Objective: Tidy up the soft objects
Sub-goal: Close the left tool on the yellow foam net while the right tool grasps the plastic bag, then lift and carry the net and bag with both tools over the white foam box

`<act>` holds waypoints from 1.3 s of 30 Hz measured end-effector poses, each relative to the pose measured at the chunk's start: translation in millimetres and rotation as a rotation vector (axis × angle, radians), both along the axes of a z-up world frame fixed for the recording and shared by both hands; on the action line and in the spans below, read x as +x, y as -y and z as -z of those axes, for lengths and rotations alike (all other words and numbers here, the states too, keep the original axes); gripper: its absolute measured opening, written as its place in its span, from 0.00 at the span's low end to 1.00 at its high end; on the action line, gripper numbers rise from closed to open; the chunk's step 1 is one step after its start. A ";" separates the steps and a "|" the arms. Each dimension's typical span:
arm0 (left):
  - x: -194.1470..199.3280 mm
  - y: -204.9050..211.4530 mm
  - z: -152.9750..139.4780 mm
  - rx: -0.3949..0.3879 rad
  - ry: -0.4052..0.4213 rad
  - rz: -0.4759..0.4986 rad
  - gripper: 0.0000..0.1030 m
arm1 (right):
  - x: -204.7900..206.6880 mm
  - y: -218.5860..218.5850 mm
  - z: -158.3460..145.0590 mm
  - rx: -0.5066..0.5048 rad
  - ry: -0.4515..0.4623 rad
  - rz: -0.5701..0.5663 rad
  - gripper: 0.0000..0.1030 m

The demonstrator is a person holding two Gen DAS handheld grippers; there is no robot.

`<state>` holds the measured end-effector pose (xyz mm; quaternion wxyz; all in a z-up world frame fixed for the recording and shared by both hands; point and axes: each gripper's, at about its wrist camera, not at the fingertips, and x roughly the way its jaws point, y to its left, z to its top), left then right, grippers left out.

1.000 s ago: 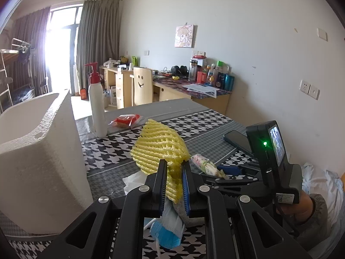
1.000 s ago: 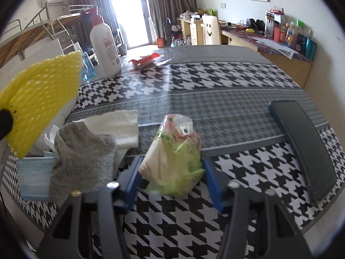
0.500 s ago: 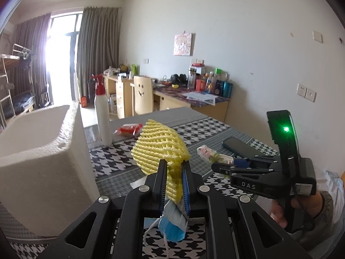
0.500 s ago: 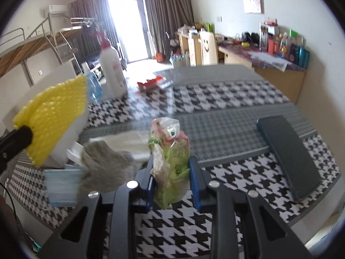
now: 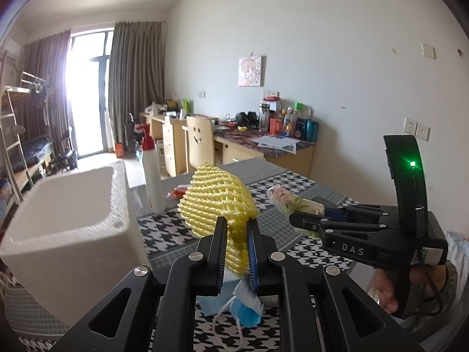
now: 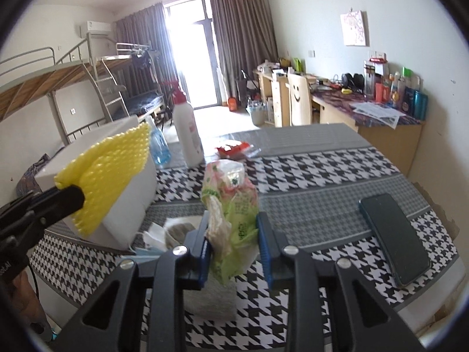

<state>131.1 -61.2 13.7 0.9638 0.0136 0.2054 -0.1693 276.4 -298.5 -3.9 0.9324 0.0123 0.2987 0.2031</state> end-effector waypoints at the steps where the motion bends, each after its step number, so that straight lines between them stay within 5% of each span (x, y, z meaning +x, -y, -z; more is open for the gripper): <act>1: -0.7 -0.1 -1.6 0.003 0.005 -0.001 0.14 | -0.1 -1.1 -2.9 0.003 0.008 -0.003 0.32; 39: 8.5 -38.5 -55.0 0.019 0.178 -0.151 0.14 | 7.4 -43.0 -68.4 0.065 0.195 -0.130 0.32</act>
